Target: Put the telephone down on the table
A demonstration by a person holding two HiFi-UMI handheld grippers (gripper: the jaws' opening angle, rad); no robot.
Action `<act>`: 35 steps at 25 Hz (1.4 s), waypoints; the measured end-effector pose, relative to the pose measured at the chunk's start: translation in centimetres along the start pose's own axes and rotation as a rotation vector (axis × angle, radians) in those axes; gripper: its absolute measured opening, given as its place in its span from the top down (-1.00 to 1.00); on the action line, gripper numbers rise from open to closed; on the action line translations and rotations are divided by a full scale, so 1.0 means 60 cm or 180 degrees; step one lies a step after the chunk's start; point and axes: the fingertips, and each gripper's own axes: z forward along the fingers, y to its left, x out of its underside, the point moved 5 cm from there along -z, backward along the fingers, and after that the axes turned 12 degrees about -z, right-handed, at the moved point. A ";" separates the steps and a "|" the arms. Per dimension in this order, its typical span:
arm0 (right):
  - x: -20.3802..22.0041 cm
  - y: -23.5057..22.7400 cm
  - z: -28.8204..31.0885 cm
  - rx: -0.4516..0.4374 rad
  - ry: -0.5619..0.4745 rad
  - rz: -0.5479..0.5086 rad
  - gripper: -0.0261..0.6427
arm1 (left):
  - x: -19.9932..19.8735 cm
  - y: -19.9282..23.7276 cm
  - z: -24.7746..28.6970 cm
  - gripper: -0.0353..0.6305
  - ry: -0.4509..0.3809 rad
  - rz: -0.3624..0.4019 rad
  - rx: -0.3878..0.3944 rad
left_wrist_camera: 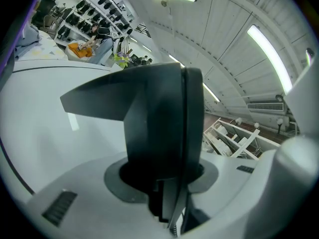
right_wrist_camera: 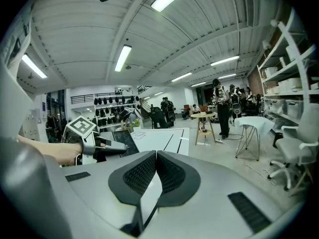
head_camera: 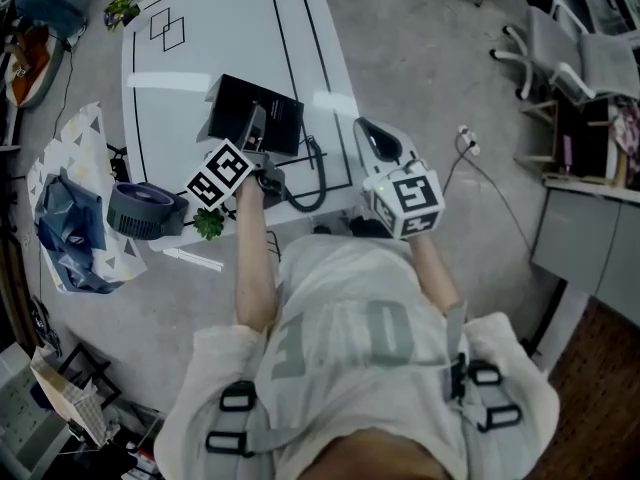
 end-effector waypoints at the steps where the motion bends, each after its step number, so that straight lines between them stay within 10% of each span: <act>1: 0.001 -0.001 0.000 0.0006 0.0006 0.0020 0.90 | -0.001 0.002 0.001 0.41 0.0006 0.0001 -0.0014; 35: 0.015 -0.013 0.000 0.0093 0.0097 0.0002 0.90 | 0.012 0.056 0.011 0.41 0.0018 -0.0725 0.0120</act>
